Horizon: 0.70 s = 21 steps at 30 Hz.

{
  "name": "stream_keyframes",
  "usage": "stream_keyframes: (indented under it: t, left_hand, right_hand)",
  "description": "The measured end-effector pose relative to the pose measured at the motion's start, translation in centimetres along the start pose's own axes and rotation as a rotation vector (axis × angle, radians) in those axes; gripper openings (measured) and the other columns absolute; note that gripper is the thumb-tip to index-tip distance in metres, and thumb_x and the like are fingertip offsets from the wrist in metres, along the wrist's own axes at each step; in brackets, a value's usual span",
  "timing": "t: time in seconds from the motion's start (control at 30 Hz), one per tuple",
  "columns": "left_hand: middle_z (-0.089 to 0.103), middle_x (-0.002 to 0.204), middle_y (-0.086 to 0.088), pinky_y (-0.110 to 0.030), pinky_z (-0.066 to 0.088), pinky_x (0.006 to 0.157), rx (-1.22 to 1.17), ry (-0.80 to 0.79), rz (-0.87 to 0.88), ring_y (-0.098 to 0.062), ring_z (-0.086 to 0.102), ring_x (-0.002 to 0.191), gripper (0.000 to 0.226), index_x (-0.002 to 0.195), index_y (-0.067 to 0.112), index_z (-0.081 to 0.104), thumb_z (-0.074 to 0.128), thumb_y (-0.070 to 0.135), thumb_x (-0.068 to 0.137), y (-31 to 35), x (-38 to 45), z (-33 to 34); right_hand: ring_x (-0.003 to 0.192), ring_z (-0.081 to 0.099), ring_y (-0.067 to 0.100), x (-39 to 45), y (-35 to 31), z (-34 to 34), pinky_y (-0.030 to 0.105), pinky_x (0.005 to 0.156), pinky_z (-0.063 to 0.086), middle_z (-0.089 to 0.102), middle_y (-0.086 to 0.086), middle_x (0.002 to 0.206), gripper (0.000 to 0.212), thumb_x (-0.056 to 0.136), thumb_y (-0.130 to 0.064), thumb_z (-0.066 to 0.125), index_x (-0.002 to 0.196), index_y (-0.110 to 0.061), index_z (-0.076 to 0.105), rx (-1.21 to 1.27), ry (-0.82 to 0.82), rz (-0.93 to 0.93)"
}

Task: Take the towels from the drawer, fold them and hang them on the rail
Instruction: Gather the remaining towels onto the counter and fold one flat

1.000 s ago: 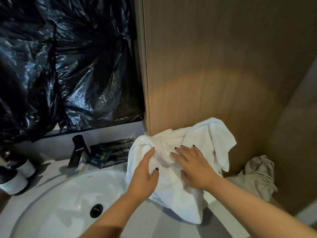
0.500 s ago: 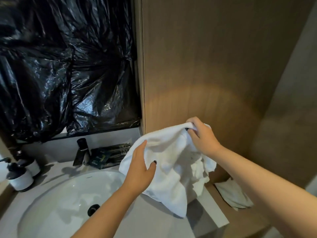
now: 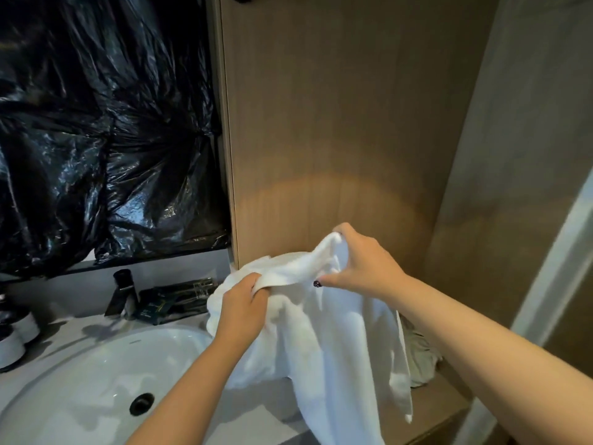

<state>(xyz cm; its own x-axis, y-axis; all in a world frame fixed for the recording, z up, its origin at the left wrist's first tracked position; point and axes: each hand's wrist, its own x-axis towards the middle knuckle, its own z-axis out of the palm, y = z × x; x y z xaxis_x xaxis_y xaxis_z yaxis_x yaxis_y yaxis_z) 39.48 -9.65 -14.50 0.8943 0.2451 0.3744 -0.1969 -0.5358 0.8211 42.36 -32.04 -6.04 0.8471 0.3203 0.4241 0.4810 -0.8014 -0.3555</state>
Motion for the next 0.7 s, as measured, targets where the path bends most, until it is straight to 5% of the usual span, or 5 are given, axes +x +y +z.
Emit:
stream_keyframes:
  t: [0.1,0.2,0.33,0.43,0.7]
  left_hand:
    - [0.059,0.067,0.0,-0.011,0.039,0.056,-0.139,0.028,0.065,-0.001,0.05,0.06,0.024,0.074,0.007,0.06,0.052,0.014,0.095,3.0,-1.2,-0.3]
    - [0.055,0.064,0.002,-0.014,0.037,0.054,-0.201,-0.041,0.144,-0.004,0.045,0.058,0.025,0.065,0.011,0.057,0.056,0.021,0.089,5.1,-1.6,-0.4]
    - [0.053,0.056,0.012,-0.018,0.036,0.055,-0.147,-0.117,0.167,-0.006,0.045,0.057,0.027,0.059,0.017,0.055,0.056,0.038,0.076,6.4,-1.7,-0.7]
    - [0.063,0.065,0.021,-0.008,0.04,0.06,-0.129,-0.093,0.16,0.003,0.057,0.066,0.018,0.061,0.029,0.063,0.067,0.028,0.078,5.6,-1.8,-1.6]
    - [0.068,0.081,0.027,-0.007,0.042,0.063,-0.027,-0.164,0.076,0.007,0.061,0.081,0.012,0.077,0.035,0.07,0.071,0.028,0.086,-0.5,-5.1,-2.5]
  right_hand:
    - [0.098,0.056,0.009,-2.1,0.4,0.3,0.035,0.079,0.055,0.052,-0.017,0.119,0.08,0.062,-0.064,0.079,0.125,-0.036,0.039,-0.038,-0.034,0.012]
    - [0.115,0.047,0.006,-4.1,-0.5,1.3,0.03,0.095,0.048,0.042,-0.016,0.131,0.084,0.071,-0.06,0.075,0.14,-0.036,0.035,0.039,-0.005,-0.024]
    - [0.102,0.054,0.006,-6.2,-2.1,3.3,0.031,0.086,0.05,0.057,-0.009,0.115,0.04,0.085,-0.022,0.066,0.124,-0.023,0.057,0.188,0.2,-0.049]
    - [0.089,0.057,0.005,-7.1,-2.3,3.8,0.02,0.076,0.048,0.065,-0.008,0.1,0.021,0.09,-0.01,0.06,0.108,-0.018,0.066,0.223,0.305,0.001]
    - [0.089,0.059,-0.004,-9.3,-0.4,3.2,0.006,0.07,0.043,0.064,-0.025,0.089,0.021,0.099,-0.013,0.053,0.097,-0.025,0.069,0.341,0.31,0.168]
